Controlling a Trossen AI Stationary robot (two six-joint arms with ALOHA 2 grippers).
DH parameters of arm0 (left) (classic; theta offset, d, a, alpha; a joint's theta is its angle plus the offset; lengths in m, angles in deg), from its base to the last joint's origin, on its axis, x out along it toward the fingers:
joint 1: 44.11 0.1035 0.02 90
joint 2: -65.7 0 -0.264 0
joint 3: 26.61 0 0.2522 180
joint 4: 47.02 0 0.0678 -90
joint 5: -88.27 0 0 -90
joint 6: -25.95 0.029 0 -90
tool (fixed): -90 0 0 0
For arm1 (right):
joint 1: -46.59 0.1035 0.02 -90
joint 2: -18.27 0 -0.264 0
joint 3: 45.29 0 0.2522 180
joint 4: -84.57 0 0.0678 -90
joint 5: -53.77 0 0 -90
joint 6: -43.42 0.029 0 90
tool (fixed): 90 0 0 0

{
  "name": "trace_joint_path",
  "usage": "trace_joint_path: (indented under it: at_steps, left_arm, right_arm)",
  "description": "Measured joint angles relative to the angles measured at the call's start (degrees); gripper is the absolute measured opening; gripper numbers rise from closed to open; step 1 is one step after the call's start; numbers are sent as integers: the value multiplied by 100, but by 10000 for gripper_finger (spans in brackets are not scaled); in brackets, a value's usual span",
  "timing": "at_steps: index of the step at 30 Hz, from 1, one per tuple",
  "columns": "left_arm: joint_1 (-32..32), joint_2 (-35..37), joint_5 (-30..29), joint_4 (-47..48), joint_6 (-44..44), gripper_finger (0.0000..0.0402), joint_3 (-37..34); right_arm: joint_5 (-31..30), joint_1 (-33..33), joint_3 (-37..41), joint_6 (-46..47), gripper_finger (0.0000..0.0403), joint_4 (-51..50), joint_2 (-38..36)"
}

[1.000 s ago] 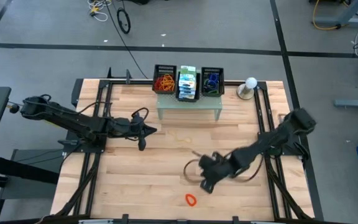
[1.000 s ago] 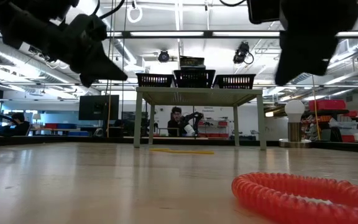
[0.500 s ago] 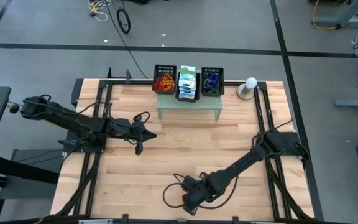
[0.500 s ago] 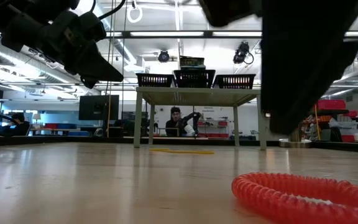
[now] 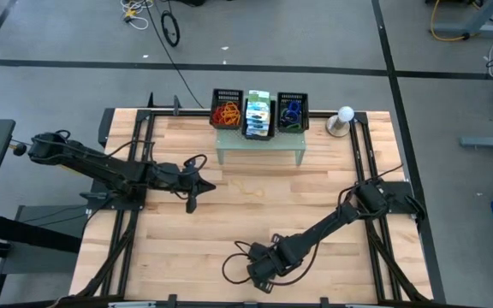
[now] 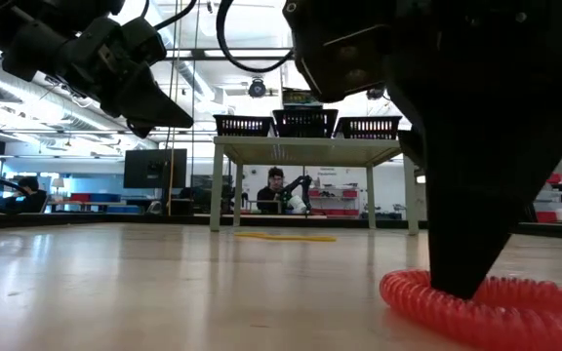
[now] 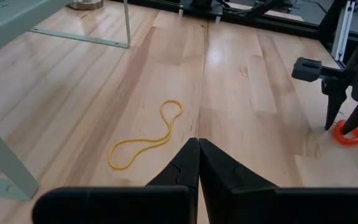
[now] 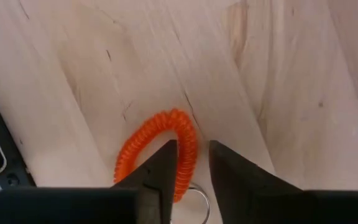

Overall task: Pick & Place Office Desk Supplies
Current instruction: Put the orange spring bracelet into the right black bin on the shelf

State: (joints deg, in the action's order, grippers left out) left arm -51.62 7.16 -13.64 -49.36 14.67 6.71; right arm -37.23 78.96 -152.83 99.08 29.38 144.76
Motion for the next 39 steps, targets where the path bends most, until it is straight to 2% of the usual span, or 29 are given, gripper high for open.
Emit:
trace_joint_path:
  at_steps: [9,14,18,23,27,33,39]
  left_arm:
    - [9,0,-71,1,-117,11,0]
    - [9,0,-158,-2,53,11,2]
    - [9,0,-158,-2,38,11,2]
    - [9,0,-157,-18,-35,11,2]
    - [9,0,-158,-49,-146,11,2]
    - [9,0,-356,-83,-264,11,4]
    - [0,0,-832,-139,-783,11,4]
  right_arm:
    - [100,-149,0,-125,17,263,20]
    - [59,-167,7,35,15,153,-71]
    - [-344,-297,4,903,13,-449,-465]
    - [-405,-786,210,3066,13,-1791,-792]
    - [-591,-1209,815,4058,15,-1587,-1099]
    - [-1101,-1632,2386,4669,13,-208,-1867]
    - [-1624,-1805,4059,4908,13,199,-3548]
